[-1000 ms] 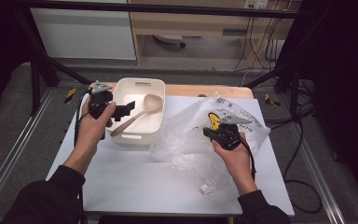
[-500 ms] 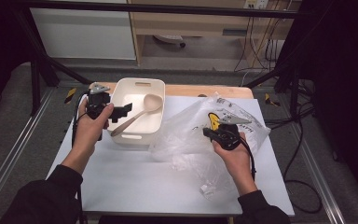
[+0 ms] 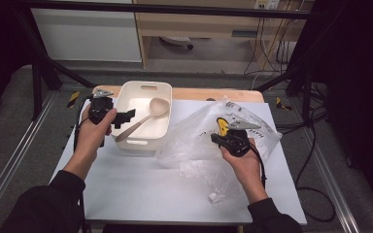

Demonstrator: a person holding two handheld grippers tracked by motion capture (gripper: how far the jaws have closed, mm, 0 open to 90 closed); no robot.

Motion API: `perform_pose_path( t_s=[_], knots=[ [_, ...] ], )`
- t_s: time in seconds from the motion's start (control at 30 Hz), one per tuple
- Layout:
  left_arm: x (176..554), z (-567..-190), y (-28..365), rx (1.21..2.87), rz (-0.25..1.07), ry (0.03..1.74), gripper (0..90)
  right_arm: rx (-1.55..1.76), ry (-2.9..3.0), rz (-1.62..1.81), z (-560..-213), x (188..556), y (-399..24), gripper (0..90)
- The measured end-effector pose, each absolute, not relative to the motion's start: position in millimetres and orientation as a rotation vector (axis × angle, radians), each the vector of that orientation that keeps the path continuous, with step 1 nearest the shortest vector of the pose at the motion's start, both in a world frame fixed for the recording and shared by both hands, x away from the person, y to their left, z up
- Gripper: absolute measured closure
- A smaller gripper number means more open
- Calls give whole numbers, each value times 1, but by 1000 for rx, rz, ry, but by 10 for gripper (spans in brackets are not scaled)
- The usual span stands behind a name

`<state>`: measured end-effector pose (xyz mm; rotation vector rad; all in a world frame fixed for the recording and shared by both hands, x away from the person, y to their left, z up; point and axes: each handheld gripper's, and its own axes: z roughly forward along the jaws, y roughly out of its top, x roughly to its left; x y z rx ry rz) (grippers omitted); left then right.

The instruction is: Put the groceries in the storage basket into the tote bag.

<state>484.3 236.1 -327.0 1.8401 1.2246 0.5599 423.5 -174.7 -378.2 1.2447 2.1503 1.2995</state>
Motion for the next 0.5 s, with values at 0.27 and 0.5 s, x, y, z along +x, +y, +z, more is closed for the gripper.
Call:
perform_pose_path(
  t_s=[0.27,0.5],
  knots=[
    [484,-337,236,1875,501,1236,80,1239,2158,1293,-379,424,-175,900],
    [485,-345,238,1879,451,1273,84,1239,2159,1291,-380,424,-175,900]
  ],
)
